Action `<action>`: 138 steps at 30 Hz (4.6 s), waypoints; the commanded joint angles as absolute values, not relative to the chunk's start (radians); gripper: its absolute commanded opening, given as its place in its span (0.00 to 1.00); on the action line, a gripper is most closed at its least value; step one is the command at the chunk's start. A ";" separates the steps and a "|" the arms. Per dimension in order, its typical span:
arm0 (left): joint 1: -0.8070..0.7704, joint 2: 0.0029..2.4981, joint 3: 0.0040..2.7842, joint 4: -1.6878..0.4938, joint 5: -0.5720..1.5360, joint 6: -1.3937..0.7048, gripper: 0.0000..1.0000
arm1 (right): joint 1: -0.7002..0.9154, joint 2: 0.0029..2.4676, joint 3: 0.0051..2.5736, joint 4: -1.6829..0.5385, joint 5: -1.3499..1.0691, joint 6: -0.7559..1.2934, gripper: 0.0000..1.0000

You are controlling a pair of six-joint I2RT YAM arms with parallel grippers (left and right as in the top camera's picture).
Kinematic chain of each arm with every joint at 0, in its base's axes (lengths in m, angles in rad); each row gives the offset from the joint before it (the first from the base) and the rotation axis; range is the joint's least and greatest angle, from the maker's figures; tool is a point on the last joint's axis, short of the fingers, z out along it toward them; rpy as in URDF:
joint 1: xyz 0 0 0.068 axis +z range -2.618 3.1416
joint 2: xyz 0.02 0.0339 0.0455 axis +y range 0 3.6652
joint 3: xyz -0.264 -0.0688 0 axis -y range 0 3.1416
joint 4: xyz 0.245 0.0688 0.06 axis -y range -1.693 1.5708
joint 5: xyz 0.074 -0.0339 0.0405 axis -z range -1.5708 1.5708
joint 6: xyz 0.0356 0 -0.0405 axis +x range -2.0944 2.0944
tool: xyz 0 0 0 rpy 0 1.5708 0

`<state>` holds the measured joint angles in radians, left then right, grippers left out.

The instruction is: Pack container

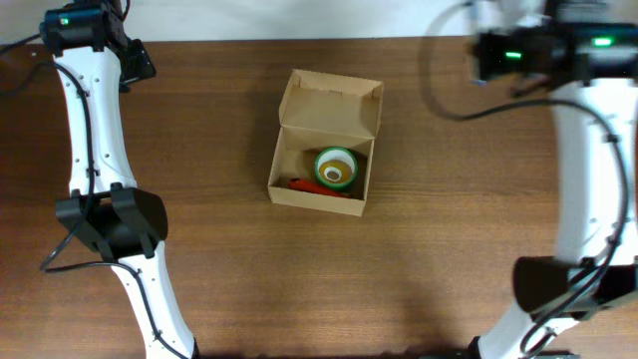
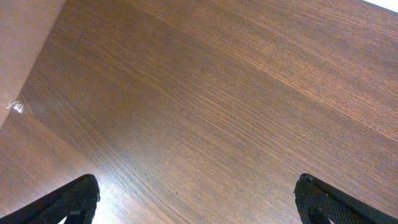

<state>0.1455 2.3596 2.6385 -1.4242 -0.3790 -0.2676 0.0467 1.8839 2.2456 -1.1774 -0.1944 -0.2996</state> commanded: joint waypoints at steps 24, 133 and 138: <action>0.149 2.328 2.637 -1.425 -0.381 -0.252 1.00 | 0.654 2.122 1.828 -1.165 -0.034 -0.673 0.03; -0.174 2.149 1.689 -1.038 0.388 0.213 0.02 | -0.025 2.064 1.647 -0.963 -0.366 0.167 0.04; -0.161 2.149 1.689 -1.048 0.389 0.202 0.01 | 0.020 2.174 1.648 -0.829 -0.468 0.166 0.04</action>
